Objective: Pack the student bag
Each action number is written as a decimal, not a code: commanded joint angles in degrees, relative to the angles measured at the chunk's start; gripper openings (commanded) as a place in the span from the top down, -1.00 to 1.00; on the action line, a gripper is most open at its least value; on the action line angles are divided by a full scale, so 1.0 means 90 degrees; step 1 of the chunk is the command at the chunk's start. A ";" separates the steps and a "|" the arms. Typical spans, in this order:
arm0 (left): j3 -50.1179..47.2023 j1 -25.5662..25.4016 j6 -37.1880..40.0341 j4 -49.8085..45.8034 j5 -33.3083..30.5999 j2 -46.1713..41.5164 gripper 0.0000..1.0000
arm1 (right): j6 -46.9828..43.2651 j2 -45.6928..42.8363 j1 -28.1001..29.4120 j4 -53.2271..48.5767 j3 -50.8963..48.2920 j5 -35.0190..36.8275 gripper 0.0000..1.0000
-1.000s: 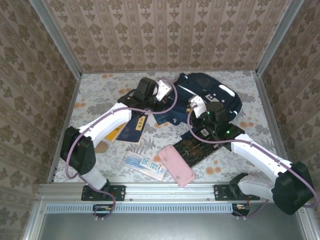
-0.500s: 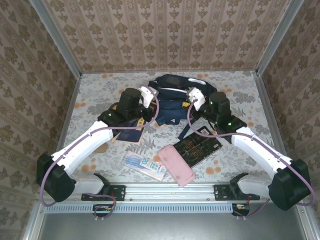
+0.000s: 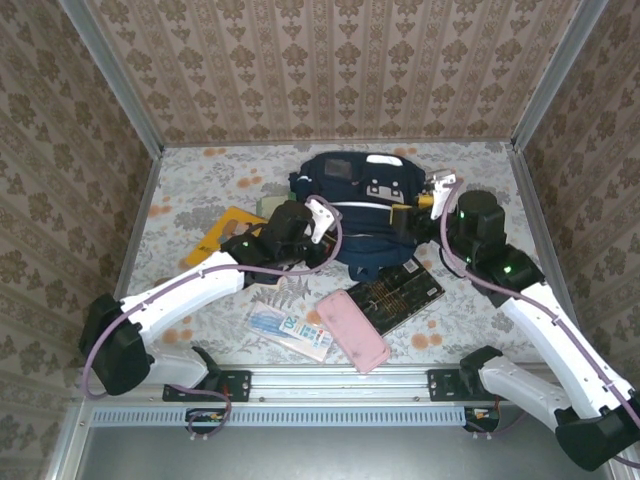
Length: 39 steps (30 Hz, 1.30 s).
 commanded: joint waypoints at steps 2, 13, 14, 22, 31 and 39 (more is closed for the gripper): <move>0.0212 -0.0279 0.0239 0.0578 -0.0047 0.0137 1.00 | 0.1882 0.0360 -0.0058 -0.1650 0.0313 0.0227 0.24; 0.0548 -0.1026 0.0953 0.0736 -0.0780 0.0790 1.00 | 0.7144 0.0614 -0.0845 -0.1008 -0.1211 -0.2099 -0.07; 0.0575 -0.1080 0.1015 0.0746 -0.0853 0.0834 1.00 | 0.7408 0.0688 -0.0840 -0.0977 -0.1269 -0.2224 -0.05; 0.0668 -0.1282 0.1248 0.0949 -0.1211 0.1053 1.00 | 0.8400 0.1126 -0.0477 -0.0583 -0.1392 -0.2176 -0.19; 0.0590 -0.1479 0.1546 0.1106 -0.1591 0.1104 1.00 | 0.8409 0.1891 -0.0476 -0.0193 -0.1191 -0.1736 0.21; 0.0437 -0.1422 0.2047 0.1103 -0.2664 0.1206 1.00 | 0.8385 0.1992 -0.0569 -0.0404 -0.1095 -0.1245 1.00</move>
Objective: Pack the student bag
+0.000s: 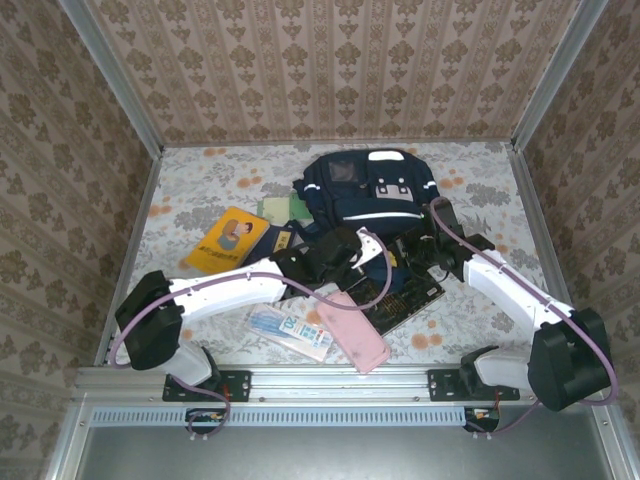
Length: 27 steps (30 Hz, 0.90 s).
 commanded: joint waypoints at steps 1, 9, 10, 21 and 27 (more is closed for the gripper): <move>0.0053 0.0067 0.0380 0.0520 -0.0849 -0.0037 1.00 | 0.0297 -0.0017 -0.0110 -0.0132 0.0190 0.0457 1.00; -0.0175 0.0549 0.0557 0.0548 -0.1162 -0.0188 1.00 | -0.0001 -0.0138 -0.0459 -0.0414 0.0321 0.0446 1.00; -0.0188 0.0571 0.0606 0.0528 -0.1217 -0.0201 1.00 | -0.0027 -0.0155 -0.0506 -0.0433 0.0319 0.0433 1.00; -0.0316 0.1570 0.0094 0.0349 -0.0988 -0.0069 1.00 | -0.0335 -0.0200 -0.0927 -0.0464 0.0346 0.0045 1.00; -0.0052 0.2168 -0.0340 0.0304 -0.0401 0.0414 1.00 | -0.0691 -0.0039 -0.0980 -0.0510 0.0497 -0.0150 1.00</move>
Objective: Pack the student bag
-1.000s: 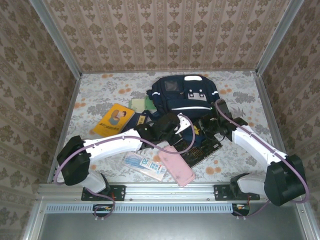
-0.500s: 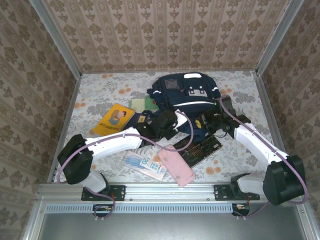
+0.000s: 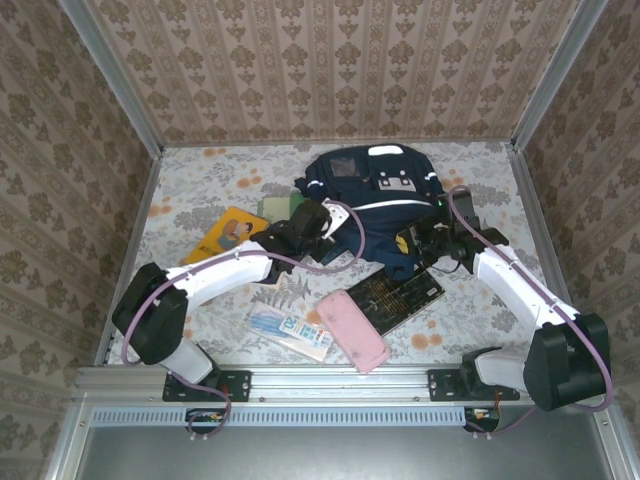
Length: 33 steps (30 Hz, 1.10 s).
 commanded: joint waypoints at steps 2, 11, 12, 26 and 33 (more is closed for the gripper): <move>0.0342 0.0527 -0.0432 -0.0111 -0.0444 0.0454 1.00 | -0.0306 0.0081 -0.0180 -0.0539 0.0280 0.0054 1.00; 0.0726 0.1042 -0.0753 -0.0175 -0.0323 0.1181 1.00 | -0.0510 0.0251 -0.0201 -0.0401 0.0453 -0.0103 1.00; 0.0783 0.1086 -0.0793 -0.0198 -0.0261 0.1208 1.00 | -0.0576 0.0291 -0.0198 -0.0429 0.0495 -0.0117 1.00; 0.0886 0.1415 -0.1567 -0.1318 0.1065 -0.0471 -0.01 | -0.2811 0.0871 -0.0178 -0.1289 0.0858 0.1314 0.34; 0.0786 0.1457 -0.2289 -0.1904 0.1860 -0.0967 -0.06 | -0.4247 0.0657 0.0329 -0.1629 0.1253 0.2531 -0.28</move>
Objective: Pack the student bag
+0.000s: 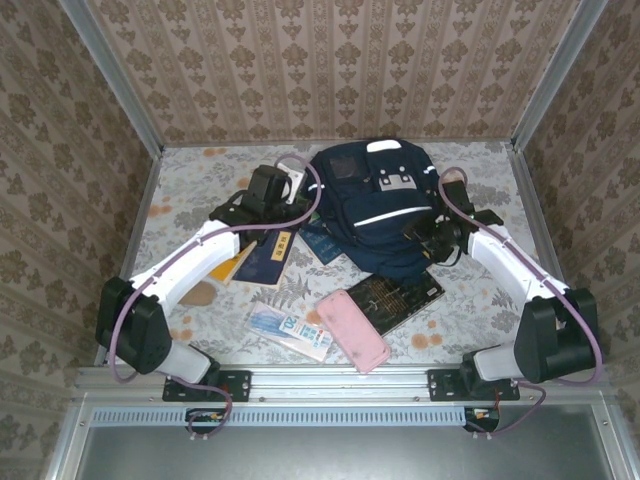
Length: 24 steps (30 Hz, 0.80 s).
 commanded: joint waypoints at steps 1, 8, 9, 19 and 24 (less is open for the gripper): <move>-0.0137 0.0080 -0.0577 -0.0512 0.0585 -0.0402 -0.07 | -0.1372 -0.0254 0.0566 -0.0330 0.0427 0.0987 -0.33; -0.0298 0.0594 -0.1140 -0.0861 0.1231 -0.0892 -0.12 | -0.3000 -0.0132 0.1801 -0.0543 0.0654 0.0684 -0.49; -0.0323 0.0649 -0.1206 -0.0926 0.1281 -0.0933 -0.13 | -0.3140 -0.0111 0.1982 -0.0594 0.0658 0.0651 -0.54; -0.1316 0.1755 -0.1791 -0.1016 0.1616 -0.1789 -0.22 | -0.3874 0.0899 0.4379 -0.1623 0.0881 0.0863 -0.99; -0.1479 0.1823 -0.1788 -0.0899 0.1607 -0.1850 -0.23 | -0.3640 0.1357 0.5113 -0.1834 0.0896 0.1026 -0.99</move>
